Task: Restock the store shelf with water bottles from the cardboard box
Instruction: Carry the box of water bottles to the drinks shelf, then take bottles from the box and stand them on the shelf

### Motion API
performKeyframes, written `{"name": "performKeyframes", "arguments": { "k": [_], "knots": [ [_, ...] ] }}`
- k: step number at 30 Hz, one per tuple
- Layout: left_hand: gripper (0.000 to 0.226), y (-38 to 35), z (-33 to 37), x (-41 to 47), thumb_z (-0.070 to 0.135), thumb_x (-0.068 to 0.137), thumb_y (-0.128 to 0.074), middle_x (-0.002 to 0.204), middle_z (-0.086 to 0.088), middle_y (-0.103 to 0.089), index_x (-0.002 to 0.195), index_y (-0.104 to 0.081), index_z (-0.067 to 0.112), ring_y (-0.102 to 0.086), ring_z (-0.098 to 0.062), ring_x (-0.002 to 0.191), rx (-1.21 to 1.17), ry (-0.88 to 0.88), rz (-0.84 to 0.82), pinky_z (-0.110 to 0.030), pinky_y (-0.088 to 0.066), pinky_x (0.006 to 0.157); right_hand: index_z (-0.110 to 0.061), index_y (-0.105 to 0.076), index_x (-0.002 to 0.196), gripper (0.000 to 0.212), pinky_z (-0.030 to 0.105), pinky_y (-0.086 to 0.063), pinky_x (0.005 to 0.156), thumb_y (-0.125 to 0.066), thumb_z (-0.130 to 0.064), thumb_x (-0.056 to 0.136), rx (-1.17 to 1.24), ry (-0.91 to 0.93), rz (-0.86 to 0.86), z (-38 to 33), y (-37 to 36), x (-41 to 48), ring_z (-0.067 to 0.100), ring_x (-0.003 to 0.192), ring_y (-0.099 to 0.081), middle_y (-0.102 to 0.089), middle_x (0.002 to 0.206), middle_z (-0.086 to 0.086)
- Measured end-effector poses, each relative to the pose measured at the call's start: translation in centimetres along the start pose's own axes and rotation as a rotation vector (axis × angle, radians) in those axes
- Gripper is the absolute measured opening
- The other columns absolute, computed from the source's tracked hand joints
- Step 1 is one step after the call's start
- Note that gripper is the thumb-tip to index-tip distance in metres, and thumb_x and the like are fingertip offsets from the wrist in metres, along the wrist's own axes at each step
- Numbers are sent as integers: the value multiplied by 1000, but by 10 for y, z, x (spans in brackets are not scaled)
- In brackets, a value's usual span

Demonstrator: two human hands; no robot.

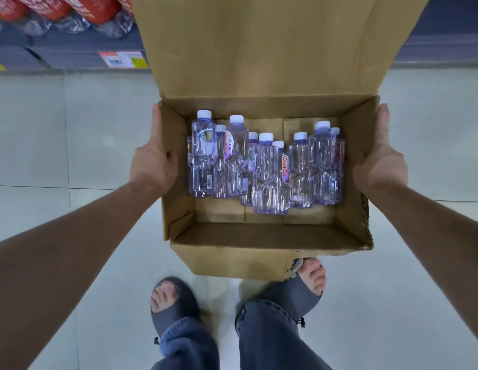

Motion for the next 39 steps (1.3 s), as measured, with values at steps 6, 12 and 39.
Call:
{"name": "performKeyframes", "arguments": {
  "k": [6,12,39],
  "knots": [
    [71,8,21,-14,31,96,-60,143,-23,-46,160,-30,20,-47,-44,129,-6,-67,72,-47,-39,111,-40,0,162,78,46,-49,90,-50,-32,103,-40,-13,-64,-1,18,-6,47,111,-59,-59,124,28],
    [50,6,65,-38,39,97,-59,132,-18,-53,140,-55,15,-47,-40,122,169,-301,110,-46,-38,108,-10,-57,121,32,44,-47,86,-52,-32,98,16,257,200,-31,27,-12,43,107,-57,-62,116,22],
    [59,-82,98,6,67,74,-75,168,-15,-3,104,-66,16,-4,-35,155,73,-93,25,-48,-6,126,-7,-51,130,66,23,-43,48,-83,-36,80,233,-55,-373,-77,-128,-21,12,73,-62,-61,96,3]
  ]
}}
Point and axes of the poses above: each hand's wrist, its own x-axis towards the middle knuckle, its own y-axis out of the back of the hand, z = x × y, the point moved 5 cm from there along x, towards the middle knuckle
